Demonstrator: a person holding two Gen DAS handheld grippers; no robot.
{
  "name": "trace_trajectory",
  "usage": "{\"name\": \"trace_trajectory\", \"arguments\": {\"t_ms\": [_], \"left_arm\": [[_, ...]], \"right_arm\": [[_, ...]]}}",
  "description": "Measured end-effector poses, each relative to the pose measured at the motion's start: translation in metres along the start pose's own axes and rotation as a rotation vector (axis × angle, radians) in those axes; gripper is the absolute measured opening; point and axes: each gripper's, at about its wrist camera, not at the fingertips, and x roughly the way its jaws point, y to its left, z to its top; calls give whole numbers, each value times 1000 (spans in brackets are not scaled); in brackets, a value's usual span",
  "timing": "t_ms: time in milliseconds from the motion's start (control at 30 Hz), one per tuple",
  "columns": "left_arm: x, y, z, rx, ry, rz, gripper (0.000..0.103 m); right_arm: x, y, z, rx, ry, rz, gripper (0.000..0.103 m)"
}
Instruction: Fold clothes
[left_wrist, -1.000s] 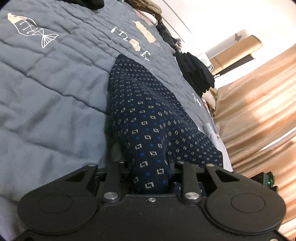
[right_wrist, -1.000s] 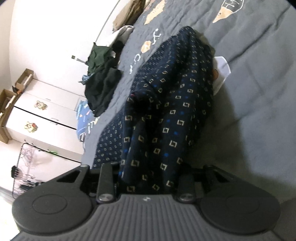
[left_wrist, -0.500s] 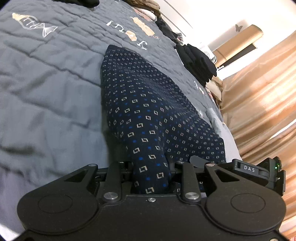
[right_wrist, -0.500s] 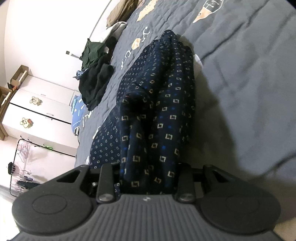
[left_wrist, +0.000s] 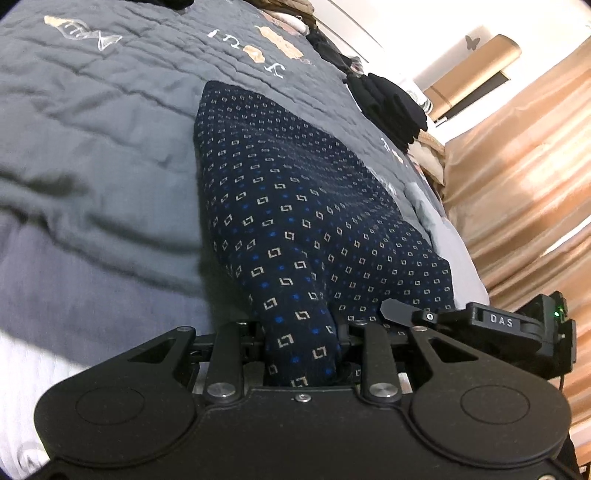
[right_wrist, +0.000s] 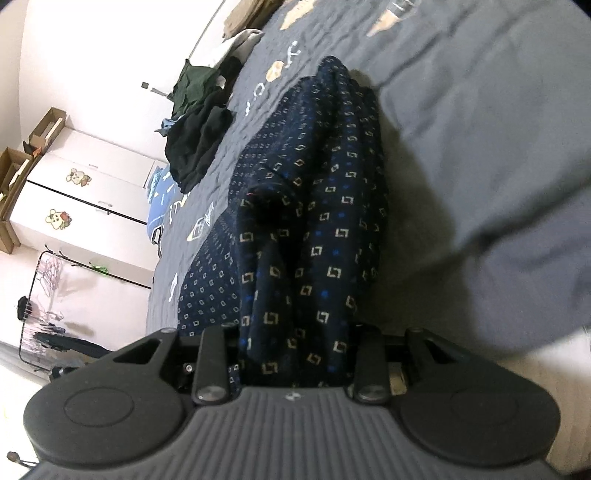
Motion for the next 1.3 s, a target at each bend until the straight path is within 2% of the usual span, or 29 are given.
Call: {"name": "trace_trajectory", "arguments": {"t_ms": [67,167,300,367,467,600,800,1000,1167,1300], "left_arm": [[-2,9,-11,-36,-10,-16,30],[-7,11,-16,-42,-21,19,40],[-22,5,-15,-12,-43,68,41],[-37,1,-10,5,-73,70,46],[-54,0,2,12,-136,74,63],[-56,9,30,-9,-188,99,70],[-26,37,79,-51,-225,108,70],[12,71,100,-197,-242,73,70],[40,73,124,-127,-167,71,70],[59,86,140,-148,-131,19,71]], "right_arm": [[-1,-1,-4,-11,14,-6,32],[0,-3,-5,-20,18,-13,32],[1,-3,-5,-28,14,-5,32],[1,-4,-4,-27,14,1,32],[3,-4,-4,-24,19,-2,32],[6,-6,-5,-18,24,-11,33],[6,-8,-6,-27,27,-10,35],[5,-18,-7,-39,44,10,36],[8,-19,-4,-40,62,16,36],[10,-19,-5,-35,68,15,38]]}}
